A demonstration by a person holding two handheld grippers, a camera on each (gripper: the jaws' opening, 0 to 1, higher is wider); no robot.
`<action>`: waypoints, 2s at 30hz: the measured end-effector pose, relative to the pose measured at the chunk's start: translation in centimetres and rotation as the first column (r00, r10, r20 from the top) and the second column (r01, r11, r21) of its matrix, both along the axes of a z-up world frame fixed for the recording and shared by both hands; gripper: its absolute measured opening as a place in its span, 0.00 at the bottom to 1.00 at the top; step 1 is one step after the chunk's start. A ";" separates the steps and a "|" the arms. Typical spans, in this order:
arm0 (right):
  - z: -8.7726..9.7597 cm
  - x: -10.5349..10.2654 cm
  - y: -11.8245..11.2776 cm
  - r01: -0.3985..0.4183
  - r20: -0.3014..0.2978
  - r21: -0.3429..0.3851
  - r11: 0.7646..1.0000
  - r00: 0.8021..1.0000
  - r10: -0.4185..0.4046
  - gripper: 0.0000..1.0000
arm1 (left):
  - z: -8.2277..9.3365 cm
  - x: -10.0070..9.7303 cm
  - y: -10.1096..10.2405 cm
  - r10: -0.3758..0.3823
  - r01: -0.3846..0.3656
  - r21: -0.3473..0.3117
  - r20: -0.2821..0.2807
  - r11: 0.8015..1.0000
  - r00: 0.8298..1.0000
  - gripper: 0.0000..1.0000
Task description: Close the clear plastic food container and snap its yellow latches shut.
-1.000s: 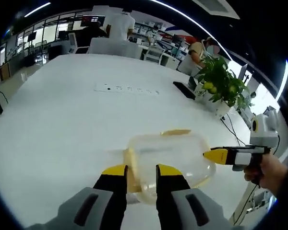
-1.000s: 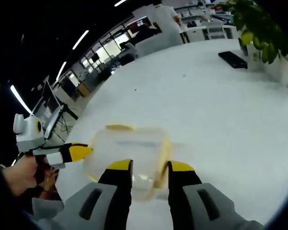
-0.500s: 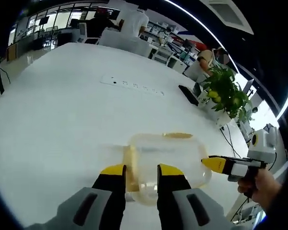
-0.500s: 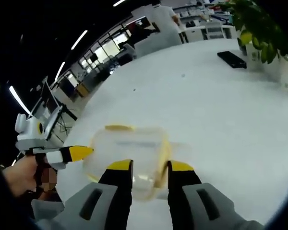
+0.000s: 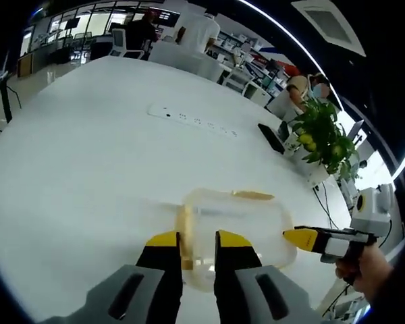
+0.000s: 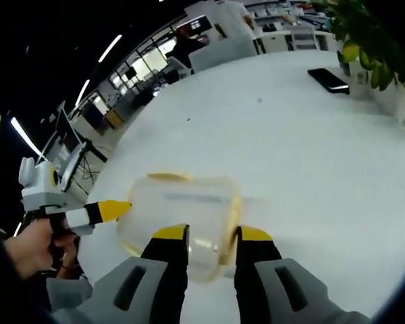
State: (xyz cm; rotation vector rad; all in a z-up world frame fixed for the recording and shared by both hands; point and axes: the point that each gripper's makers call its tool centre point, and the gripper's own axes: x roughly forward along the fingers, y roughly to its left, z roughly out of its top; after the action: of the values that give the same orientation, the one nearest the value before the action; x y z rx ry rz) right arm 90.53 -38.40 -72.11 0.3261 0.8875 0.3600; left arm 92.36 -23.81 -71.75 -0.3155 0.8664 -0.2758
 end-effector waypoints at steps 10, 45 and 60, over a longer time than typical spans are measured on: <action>-0.6 0.0 0.1 -0.004 0.002 -0.008 1.000 1.000 0.004 0.22 | 0.4 -1.0 0.8 0.006 -0.006 0.004 0.012 1.000 1.000 0.07; 3.2 3.1 2.5 -0.303 0.230 -0.098 0.948 0.920 0.318 0.21 | 2.8 0.9 -5.0 -0.680 0.610 0.340 0.137 0.716 0.721 0.21; 3.1 3.5 5.0 -0.457 0.213 -0.113 0.882 0.856 0.471 0.17 | 2.5 -1.1 -7.9 -0.874 0.778 0.426 0.073 0.462 0.480 0.21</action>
State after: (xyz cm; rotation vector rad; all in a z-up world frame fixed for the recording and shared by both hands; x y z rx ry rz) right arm 94.03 -33.39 -68.98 0.0048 0.7337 0.8050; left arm 91.29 -31.68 -69.24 0.5334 0.6996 -1.0783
